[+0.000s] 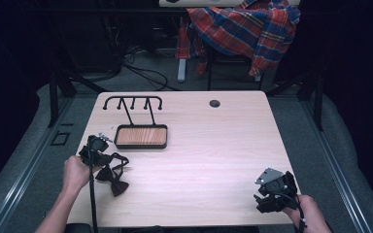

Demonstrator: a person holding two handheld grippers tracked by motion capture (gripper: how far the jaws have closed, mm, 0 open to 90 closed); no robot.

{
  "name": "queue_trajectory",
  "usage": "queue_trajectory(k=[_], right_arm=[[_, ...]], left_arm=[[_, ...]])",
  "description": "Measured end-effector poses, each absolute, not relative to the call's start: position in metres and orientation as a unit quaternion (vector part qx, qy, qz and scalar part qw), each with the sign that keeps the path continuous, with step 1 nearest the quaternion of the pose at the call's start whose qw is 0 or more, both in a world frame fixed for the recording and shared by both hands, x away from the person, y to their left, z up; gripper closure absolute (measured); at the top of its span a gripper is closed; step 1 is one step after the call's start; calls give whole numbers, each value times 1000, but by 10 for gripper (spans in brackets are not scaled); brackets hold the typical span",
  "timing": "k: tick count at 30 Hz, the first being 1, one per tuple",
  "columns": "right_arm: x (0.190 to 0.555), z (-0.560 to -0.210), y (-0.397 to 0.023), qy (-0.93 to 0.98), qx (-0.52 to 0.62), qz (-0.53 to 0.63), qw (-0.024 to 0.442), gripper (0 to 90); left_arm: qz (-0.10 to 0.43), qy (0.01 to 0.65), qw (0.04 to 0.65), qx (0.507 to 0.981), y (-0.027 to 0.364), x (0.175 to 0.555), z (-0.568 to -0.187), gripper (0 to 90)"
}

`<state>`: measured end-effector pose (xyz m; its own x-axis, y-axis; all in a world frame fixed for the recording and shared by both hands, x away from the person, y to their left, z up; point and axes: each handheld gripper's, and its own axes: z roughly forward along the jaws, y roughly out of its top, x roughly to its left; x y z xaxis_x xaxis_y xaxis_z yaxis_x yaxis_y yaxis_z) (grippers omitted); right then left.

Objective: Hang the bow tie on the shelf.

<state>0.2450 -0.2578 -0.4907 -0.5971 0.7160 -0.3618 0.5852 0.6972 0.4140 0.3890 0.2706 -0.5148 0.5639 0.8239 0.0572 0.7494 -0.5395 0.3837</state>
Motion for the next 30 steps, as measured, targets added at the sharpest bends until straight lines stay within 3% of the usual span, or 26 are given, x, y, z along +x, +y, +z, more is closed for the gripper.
queue_trajectory(k=[30], right_arm=[[245, -492, -258, 883, 370, 132, 256, 148]], left_arm=[[149, 465, 191, 851, 279, 379, -489, 864]])
